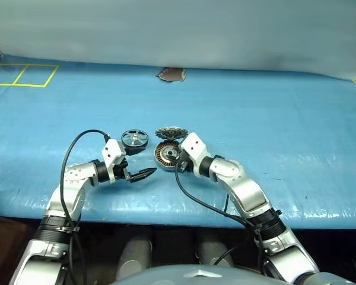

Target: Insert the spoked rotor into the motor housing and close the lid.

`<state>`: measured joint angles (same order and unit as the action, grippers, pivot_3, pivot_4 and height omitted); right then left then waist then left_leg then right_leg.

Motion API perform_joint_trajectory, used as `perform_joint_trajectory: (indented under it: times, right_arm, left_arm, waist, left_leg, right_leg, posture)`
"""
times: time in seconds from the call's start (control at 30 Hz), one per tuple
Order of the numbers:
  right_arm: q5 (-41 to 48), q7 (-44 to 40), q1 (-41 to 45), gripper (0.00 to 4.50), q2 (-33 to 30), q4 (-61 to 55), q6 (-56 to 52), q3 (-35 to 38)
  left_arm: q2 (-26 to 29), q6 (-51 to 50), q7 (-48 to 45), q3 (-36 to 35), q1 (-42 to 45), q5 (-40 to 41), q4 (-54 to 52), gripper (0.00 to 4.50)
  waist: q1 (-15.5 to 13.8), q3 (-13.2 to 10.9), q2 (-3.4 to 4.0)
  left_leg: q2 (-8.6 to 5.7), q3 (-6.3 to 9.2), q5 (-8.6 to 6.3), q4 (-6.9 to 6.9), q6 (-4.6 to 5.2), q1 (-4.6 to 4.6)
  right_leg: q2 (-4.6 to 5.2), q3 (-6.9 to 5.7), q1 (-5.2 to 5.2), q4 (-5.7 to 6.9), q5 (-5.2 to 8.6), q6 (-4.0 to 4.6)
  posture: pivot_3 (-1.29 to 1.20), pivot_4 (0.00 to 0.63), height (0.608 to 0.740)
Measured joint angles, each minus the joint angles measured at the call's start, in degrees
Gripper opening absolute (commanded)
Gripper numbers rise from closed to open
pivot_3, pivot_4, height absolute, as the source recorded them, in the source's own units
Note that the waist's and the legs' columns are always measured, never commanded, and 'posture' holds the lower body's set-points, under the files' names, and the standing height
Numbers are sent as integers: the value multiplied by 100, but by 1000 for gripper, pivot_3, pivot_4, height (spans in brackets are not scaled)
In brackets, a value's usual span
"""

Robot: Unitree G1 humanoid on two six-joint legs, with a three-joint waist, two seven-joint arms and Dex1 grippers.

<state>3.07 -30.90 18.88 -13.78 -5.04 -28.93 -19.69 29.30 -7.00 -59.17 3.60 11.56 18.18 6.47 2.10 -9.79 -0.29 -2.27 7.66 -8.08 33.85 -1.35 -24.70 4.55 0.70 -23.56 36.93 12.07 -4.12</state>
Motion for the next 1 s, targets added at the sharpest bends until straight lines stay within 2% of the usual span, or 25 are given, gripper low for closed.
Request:
perform_joint_trajectory:
  times: [0.33,0.43,0.63,0.67,1.0]
  right_arm:
    - [114,-15,-1,2726,100,-19,-12,74]
    - [225,-19,-1,2114,183,-19,-37,153]
    - [252,2,3,192,251,37,-29,169]
    - [250,5,4,89,253,53,-27,169]
    - [114,86,260,89,351,520,95,149]
  left_arm:
    - [0,2,7,0,0,0,0,4500]
    - [0,2,9,0,0,0,0,4500]
    - [0,7,25,0,1,0,0,4500]
    - [0,8,27,0,0,-1,1,4500]
    - [0,16,39,0,-1,-6,1,4500]
  waist:
    - [1,0,0]
    - [1,0,0]
    - [2,0,0]
    - [2,0,0]
    - [7,0,0]
  left_leg:
    - [0,0,0,0,0,0]
    - [0,0,0,0,0,0]
    - [0,0,0,1,0,1]
    - [0,0,0,1,0,1]
    - [0,0,0,0,0,2]
  right_leg:
    - [0,0,0,0,0,0]
    - [-1,0,0,1,0,0]
    - [-1,0,0,1,0,0]
    - [-1,0,0,1,0,0]
    - [-3,1,0,2,-1,0]
  posture:
    - [0,150,740]
    - [0,150,740]
    - [0,150,740]
    - [0,150,740]
    - [0,150,740]
